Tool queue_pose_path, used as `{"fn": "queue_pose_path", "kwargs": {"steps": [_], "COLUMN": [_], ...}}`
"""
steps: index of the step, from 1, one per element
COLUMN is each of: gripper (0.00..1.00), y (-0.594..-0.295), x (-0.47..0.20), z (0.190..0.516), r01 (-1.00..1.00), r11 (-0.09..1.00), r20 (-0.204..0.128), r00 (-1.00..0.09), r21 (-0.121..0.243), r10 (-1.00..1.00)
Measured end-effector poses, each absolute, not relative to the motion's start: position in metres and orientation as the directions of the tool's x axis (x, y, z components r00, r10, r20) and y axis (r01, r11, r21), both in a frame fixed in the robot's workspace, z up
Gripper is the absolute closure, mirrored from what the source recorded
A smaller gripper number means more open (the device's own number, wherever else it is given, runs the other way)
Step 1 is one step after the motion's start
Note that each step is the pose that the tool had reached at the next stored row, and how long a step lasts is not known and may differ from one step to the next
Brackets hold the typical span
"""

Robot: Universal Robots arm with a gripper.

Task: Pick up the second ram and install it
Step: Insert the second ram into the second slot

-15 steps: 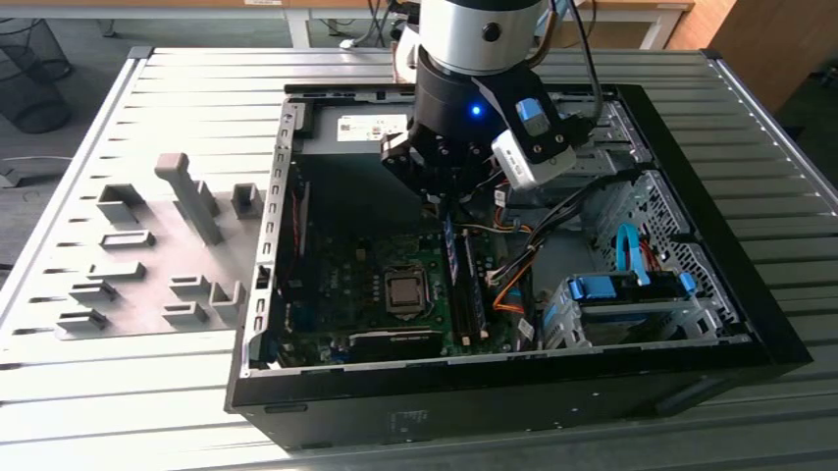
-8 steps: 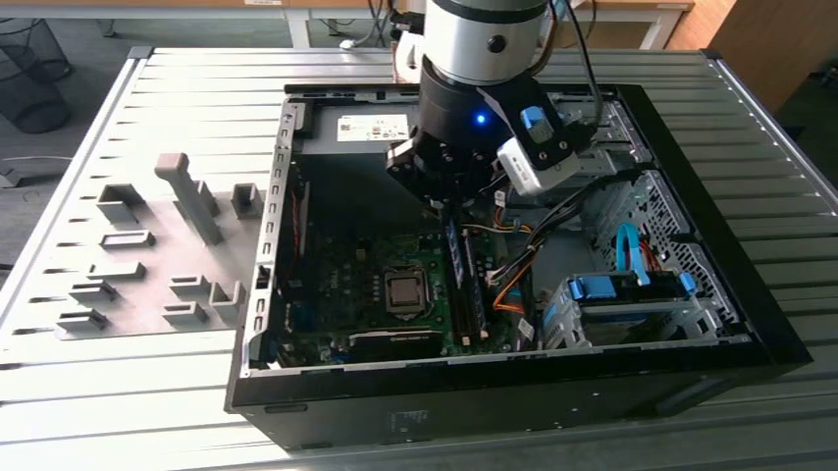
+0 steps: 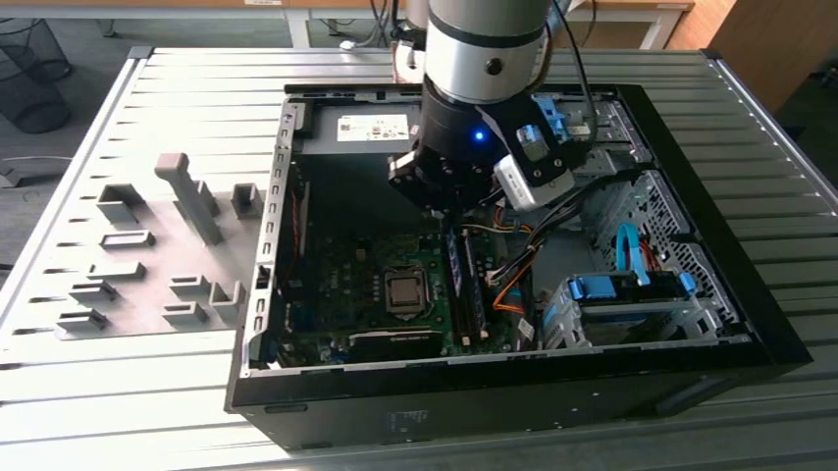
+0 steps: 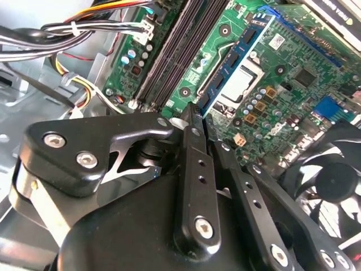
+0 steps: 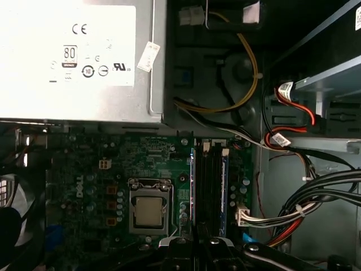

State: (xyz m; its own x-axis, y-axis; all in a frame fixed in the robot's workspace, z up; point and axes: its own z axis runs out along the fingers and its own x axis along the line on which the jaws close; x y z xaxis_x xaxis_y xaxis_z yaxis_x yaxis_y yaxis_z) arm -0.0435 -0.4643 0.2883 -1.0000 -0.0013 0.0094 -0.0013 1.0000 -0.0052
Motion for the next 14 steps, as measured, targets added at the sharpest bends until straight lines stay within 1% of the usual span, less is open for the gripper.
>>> {"fn": "queue_pose_path", "kwargs": {"steps": [6,7,14], "gripper": [0.86,0.86,0.86], "y": [-0.471,-0.471,-0.472], "x": [-0.043,-0.041,-0.037], "z": [0.278,0.271,0.258], "r01": [0.014,0.024,0.038], "r11": [1.000,1.000,0.999], "r20": [0.009,0.009,0.009], "r00": [-1.000,-1.000,-0.999], "r21": [-0.005,-0.005,-0.005], "r10": [0.014,0.024,0.038]}}
